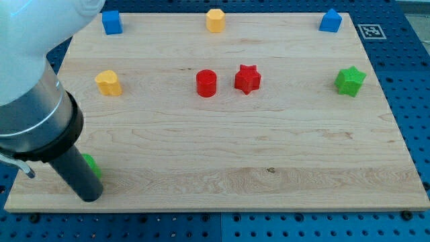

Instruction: Push the red circle to the bottom center of the board

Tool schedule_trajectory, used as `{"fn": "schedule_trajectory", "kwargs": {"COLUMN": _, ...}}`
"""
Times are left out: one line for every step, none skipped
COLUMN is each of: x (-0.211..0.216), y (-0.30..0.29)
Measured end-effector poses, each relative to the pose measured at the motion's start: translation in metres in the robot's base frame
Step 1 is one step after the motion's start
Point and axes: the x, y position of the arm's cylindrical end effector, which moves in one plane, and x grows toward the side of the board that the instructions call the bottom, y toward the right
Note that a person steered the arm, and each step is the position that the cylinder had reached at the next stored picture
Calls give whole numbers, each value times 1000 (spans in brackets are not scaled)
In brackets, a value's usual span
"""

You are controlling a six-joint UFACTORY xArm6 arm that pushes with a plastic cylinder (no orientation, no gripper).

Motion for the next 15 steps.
{"fn": "schedule_trajectory", "kwargs": {"x": 0, "y": 60}}
{"fn": "schedule_trajectory", "kwargs": {"x": 0, "y": 97}}
{"fn": "schedule_trajectory", "kwargs": {"x": 0, "y": 97}}
{"fn": "schedule_trajectory", "kwargs": {"x": 0, "y": 107}}
{"fn": "schedule_trajectory", "kwargs": {"x": -1, "y": 130}}
{"fn": "schedule_trajectory", "kwargs": {"x": -24, "y": 153}}
{"fn": "schedule_trajectory", "kwargs": {"x": -44, "y": 161}}
{"fn": "schedule_trajectory", "kwargs": {"x": -44, "y": 161}}
{"fn": "schedule_trajectory", "kwargs": {"x": -45, "y": 161}}
{"fn": "schedule_trajectory", "kwargs": {"x": -68, "y": 160}}
{"fn": "schedule_trajectory", "kwargs": {"x": -109, "y": 156}}
{"fn": "schedule_trajectory", "kwargs": {"x": -161, "y": 156}}
{"fn": "schedule_trajectory", "kwargs": {"x": -183, "y": 156}}
{"fn": "schedule_trajectory", "kwargs": {"x": -185, "y": 149}}
{"fn": "schedule_trajectory", "kwargs": {"x": -192, "y": 120}}
